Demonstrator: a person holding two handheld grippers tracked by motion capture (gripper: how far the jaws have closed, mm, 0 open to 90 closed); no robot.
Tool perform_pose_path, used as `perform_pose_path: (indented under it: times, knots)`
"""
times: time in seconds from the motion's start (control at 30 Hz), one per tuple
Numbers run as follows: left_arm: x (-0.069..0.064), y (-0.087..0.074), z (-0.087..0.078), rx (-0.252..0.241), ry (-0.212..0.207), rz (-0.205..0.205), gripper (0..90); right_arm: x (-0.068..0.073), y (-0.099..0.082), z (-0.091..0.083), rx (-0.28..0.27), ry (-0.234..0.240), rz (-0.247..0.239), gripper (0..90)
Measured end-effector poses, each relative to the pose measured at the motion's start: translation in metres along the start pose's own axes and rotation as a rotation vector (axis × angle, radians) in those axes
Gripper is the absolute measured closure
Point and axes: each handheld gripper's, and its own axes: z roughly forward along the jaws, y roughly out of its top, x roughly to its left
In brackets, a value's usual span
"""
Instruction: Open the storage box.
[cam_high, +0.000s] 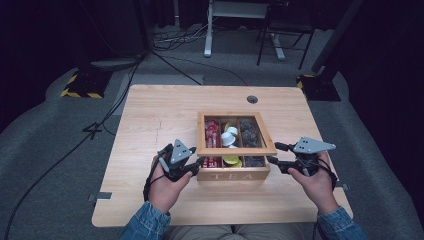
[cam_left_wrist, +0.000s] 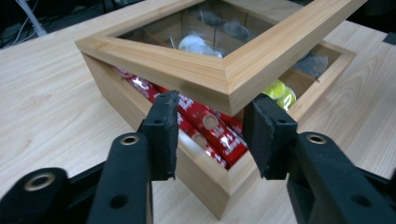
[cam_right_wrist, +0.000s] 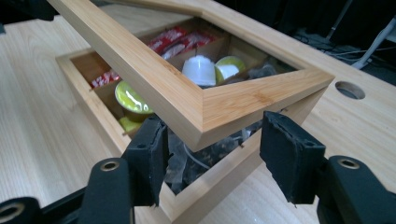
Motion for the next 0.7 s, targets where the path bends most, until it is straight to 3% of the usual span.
perform_pose_path:
  times: [0.13, 0.43, 0.7]
  knots:
    - [0.004, 0.009, 0.000, -0.010, 0.009, 0.001, 50.4, -0.002, 0.006, -0.002, -0.033, -0.008, 0.013, 42.7]
    - [0.014, 0.020, -0.004, -0.073, 0.037, -0.021, 42.7, -0.009, 0.026, -0.006, -0.060, -0.040, -0.026, 42.7]
    - [0.028, 0.019, -0.004, -0.053, 0.068, -0.032, 39.4, -0.014, 0.038, -0.007, -0.072, -0.043, -0.026, 43.1]
